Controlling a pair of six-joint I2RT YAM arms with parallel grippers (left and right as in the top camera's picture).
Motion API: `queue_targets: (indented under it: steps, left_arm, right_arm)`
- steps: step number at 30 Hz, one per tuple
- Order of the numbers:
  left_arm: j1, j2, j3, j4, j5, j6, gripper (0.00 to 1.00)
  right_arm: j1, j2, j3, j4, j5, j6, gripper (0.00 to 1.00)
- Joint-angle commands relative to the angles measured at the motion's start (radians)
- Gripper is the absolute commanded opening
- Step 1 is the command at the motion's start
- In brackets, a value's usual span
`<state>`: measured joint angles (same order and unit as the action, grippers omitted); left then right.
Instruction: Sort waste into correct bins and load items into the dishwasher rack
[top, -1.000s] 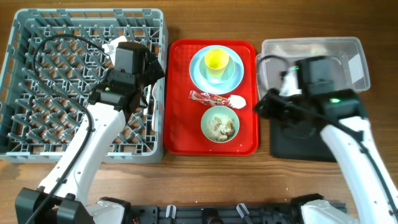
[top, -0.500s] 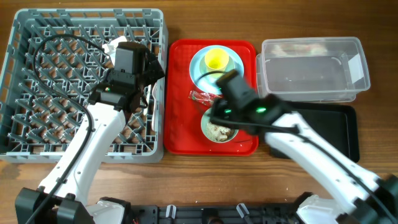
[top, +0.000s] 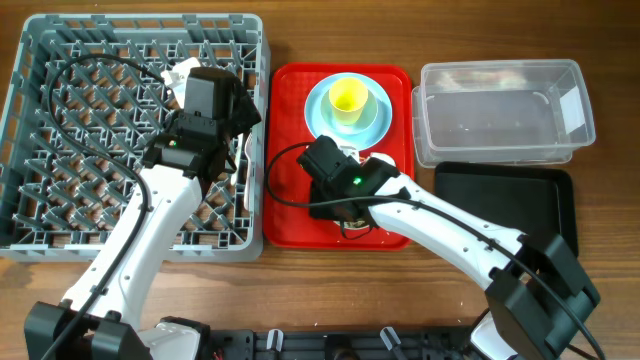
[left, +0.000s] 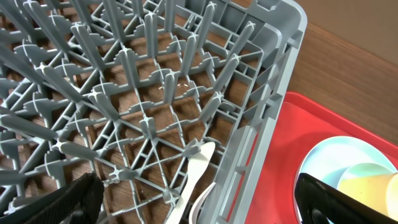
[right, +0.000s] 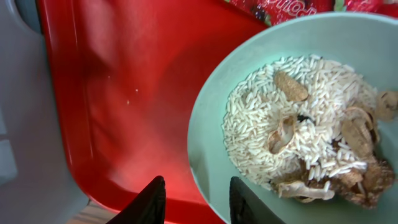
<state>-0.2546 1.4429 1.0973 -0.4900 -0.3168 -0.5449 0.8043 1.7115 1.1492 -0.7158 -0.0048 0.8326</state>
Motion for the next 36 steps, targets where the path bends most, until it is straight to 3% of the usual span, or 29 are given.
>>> queue_targets:
  steps: [1, 21, 27, 31, 34, 35, 36]
  left_arm:
    - [0.004, -0.003, -0.006, 0.003, -0.020, -0.014, 1.00]
    - [0.004, -0.003, -0.006, 0.004, -0.013, -0.014, 1.00]
    - [0.004, -0.003, -0.006, 0.006, -0.013, -0.014, 1.00]
    - [0.004, -0.003, -0.006, 0.007, -0.013, -0.014, 1.00]
    - [0.004, -0.003, -0.006, 0.007, -0.013, -0.014, 1.00]
    - [0.004, -0.003, -0.006, 0.007, -0.012, -0.014, 1.00]
    - [0.004, -0.003, -0.006, 0.007, -0.012, -0.014, 1.00]
  right_arm:
    - [0.005, 0.021, 0.014, 0.009, 0.034, -0.021, 0.34]
    - [0.021, 0.148, 0.014, 0.085, 0.035, -0.022, 0.29]
    - [0.021, 0.147, 0.014, 0.076, 0.034, -0.046, 0.33]
    - [0.020, 0.143, 0.014, 0.069, 0.034, -0.051, 0.24]
    - [0.014, 0.122, 0.016, 0.070, 0.034, -0.079, 0.38]
    - [0.008, 0.111, 0.019, 0.070, 0.034, -0.101, 0.56]
    - [-0.002, 0.092, 0.025, 0.069, 0.033, -0.130, 0.98]
